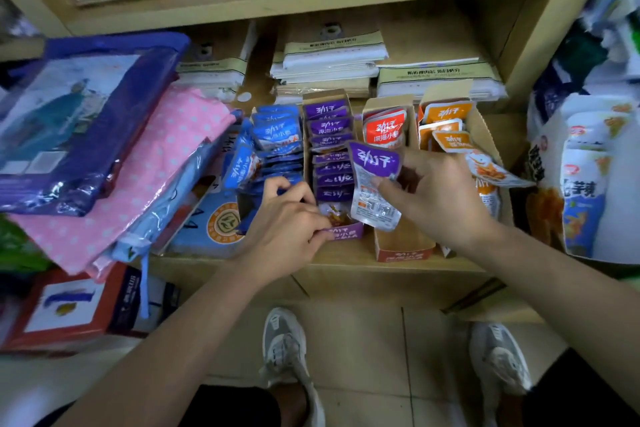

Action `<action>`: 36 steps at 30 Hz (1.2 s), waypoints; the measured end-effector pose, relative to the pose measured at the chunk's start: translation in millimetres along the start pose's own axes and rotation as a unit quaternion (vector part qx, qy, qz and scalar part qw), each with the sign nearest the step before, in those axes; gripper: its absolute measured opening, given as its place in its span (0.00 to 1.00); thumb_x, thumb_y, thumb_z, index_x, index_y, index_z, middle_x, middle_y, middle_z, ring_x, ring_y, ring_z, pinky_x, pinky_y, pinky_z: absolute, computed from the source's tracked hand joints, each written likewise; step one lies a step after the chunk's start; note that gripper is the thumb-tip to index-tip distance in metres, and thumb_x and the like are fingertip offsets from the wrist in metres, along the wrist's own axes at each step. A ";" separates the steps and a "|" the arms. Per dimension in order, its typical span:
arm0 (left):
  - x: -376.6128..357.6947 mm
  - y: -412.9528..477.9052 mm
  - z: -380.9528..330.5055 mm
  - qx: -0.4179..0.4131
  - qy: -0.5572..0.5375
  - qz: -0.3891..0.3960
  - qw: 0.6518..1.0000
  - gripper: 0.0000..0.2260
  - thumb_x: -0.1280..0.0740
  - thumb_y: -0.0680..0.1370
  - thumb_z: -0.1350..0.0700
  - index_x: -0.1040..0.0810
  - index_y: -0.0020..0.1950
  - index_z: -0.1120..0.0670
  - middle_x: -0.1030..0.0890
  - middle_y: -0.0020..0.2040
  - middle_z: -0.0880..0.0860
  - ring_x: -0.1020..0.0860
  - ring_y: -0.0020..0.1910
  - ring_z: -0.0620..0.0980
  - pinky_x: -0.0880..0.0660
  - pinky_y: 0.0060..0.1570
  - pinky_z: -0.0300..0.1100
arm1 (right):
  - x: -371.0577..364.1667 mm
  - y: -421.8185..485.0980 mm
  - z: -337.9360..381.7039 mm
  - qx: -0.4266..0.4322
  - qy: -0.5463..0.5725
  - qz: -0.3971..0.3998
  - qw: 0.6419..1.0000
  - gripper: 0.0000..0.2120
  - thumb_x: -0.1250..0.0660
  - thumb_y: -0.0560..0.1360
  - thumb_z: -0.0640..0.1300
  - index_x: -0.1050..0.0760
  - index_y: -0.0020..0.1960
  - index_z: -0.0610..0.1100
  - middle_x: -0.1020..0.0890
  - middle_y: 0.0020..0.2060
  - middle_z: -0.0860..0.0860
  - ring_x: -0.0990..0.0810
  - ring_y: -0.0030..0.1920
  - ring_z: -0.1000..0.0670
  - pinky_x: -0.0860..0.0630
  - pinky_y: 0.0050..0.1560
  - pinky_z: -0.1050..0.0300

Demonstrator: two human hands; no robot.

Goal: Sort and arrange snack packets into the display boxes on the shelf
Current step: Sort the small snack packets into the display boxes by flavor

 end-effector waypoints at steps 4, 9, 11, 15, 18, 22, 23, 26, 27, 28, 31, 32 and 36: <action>7.2 0.8 12.2 0.083 -0.099 -0.050 0.990 0.10 0.17 0.62 0.46 0.16 0.34 0.45 0.24 0.37 0.43 0.31 0.43 0.39 0.46 0.56 0.41 | 0.5 -4.6 2.9 0.014 -0.041 0.012 0.999 0.19 0.27 0.75 0.50 0.20 0.60 0.40 0.14 0.52 0.46 0.15 0.50 0.47 0.17 0.44 0.48; 21.3 0.2 22.1 0.150 -0.217 -0.054 0.963 0.09 0.19 0.65 0.44 0.18 0.34 0.42 0.22 0.38 0.40 0.26 0.48 0.34 0.36 0.57 0.45 | 8.8 -6.7 -7.7 -0.023 -0.017 -0.006 1.000 0.17 0.27 0.75 0.50 0.21 0.60 0.41 0.14 0.53 0.48 0.16 0.51 0.51 0.18 0.41 0.57; 35.1 -4.3 34.0 0.177 -0.286 -0.102 0.936 0.08 0.21 0.71 0.48 0.19 0.38 0.46 0.18 0.37 0.43 0.19 0.43 0.41 0.25 0.51 0.44 | 14.9 -7.0 -12.0 -0.040 0.000 -0.024 0.999 0.17 0.26 0.75 0.47 0.21 0.61 0.42 0.15 0.53 0.49 0.18 0.48 0.54 0.22 0.40 0.64; 55.6 -19.2 66.1 0.286 -0.363 -0.237 0.855 0.08 0.28 0.78 0.55 0.26 0.43 0.53 0.16 0.34 0.47 0.16 0.35 0.46 0.21 0.37 0.43 | 20.2 -6.9 -18.9 -0.075 0.041 -0.033 0.996 0.17 0.27 0.76 0.46 0.21 0.63 0.44 0.15 0.53 0.51 0.20 0.48 0.56 0.22 0.38 0.63; 66.2 -23.2 73.0 0.318 -0.406 -0.298 0.803 0.08 0.30 0.80 0.58 0.28 0.45 0.57 0.16 0.34 0.46 0.15 0.33 0.47 0.25 0.31 0.32 | 21.5 -6.5 -19.3 -0.075 0.042 -0.036 0.996 0.17 0.27 0.76 0.47 0.21 0.64 0.44 0.15 0.54 0.52 0.20 0.48 0.57 0.24 0.37 0.67; 78.0 -24.7 74.0 0.316 -0.434 -0.347 0.769 0.09 0.30 0.80 0.58 0.29 0.44 0.53 0.16 0.38 0.54 0.14 0.38 0.53 0.22 0.33 0.34 | 19.3 -6.6 -21.6 -0.082 0.050 -0.037 0.995 0.20 0.27 0.75 0.49 0.22 0.65 0.45 0.16 0.56 0.52 0.21 0.52 0.58 0.26 0.38 0.68; 79.7 -25.2 73.7 0.313 -0.439 -0.358 0.763 0.09 0.30 0.80 0.58 0.29 0.44 0.53 0.16 0.38 0.55 0.14 0.39 0.54 0.21 0.35 0.35 | 18.7 -6.7 -22.9 -0.086 0.052 -0.037 0.994 0.20 0.27 0.75 0.50 0.22 0.65 0.46 0.16 0.56 0.52 0.21 0.52 0.58 0.25 0.38 0.68; 91.2 -26.2 69.4 0.284 -0.448 -0.394 0.751 0.08 0.29 0.79 0.58 0.28 0.45 0.53 0.17 0.36 0.53 0.14 0.40 0.53 0.18 0.42 0.40 | 16.9 -5.6 -26.7 -0.095 0.062 -0.035 0.993 0.19 0.28 0.76 0.50 0.23 0.65 0.46 0.16 0.56 0.52 0.21 0.51 0.57 0.23 0.39 0.66; 95.9 -26.3 67.1 0.270 -0.441 -0.404 0.755 0.08 0.29 0.79 0.57 0.28 0.44 0.52 0.17 0.35 0.50 0.14 0.41 0.52 0.19 0.42 0.40 | 16.6 -4.9 -27.7 -0.097 0.068 -0.036 0.992 0.19 0.28 0.76 0.50 0.23 0.65 0.46 0.16 0.56 0.52 0.20 0.52 0.57 0.22 0.40 0.65; 99.7 -25.1 64.0 0.255 -0.425 -0.406 0.767 0.08 0.29 0.79 0.56 0.27 0.44 0.51 0.17 0.35 0.49 0.14 0.40 0.50 0.19 0.42 0.39 | 16.6 -4.5 -28.9 -0.099 0.077 -0.038 0.991 0.19 0.29 0.76 0.50 0.23 0.65 0.46 0.16 0.56 0.52 0.19 0.52 0.56 0.20 0.41 0.63; 89.3 -10.7 56.4 0.236 -0.338 -0.328 0.850 0.08 0.27 0.78 0.56 0.25 0.43 0.52 0.17 0.36 0.48 0.18 0.36 0.42 0.26 0.37 0.34 | 15.0 -2.9 -31.8 -0.114 0.107 -0.038 0.987 0.19 0.31 0.77 0.52 0.24 0.65 0.46 0.16 0.57 0.52 0.19 0.55 0.54 0.18 0.44 0.58; 76.4 -3.5 53.7 0.230 -0.323 -0.272 0.877 0.07 0.27 0.77 0.57 0.24 0.44 0.52 0.16 0.38 0.46 0.18 0.38 0.40 0.26 0.39 0.32 | 14.3 -2.3 -32.5 -0.120 0.117 -0.038 0.985 0.19 0.32 0.77 0.52 0.24 0.65 0.45 0.16 0.57 0.52 0.19 0.54 0.55 0.17 0.45 0.57; 33.5 11.2 34.0 0.167 -0.210 -0.067 0.961 0.11 0.27 0.77 0.49 0.19 0.59 0.45 0.18 0.56 0.37 0.21 0.56 0.36 0.22 0.57 0.42 | 15.7 -1.1 -34.2 -0.138 0.155 -0.046 0.977 0.21 0.34 0.75 0.57 0.23 0.62 0.45 0.16 0.53 0.55 0.17 0.53 0.56 0.16 0.43 0.52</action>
Point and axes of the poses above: each hand's wrist, its own y-axis towards the middle knuckle, its own x-axis out of the back of the hand, z = x × y, the point moved 10 cm from there along y, towards the middle knuckle
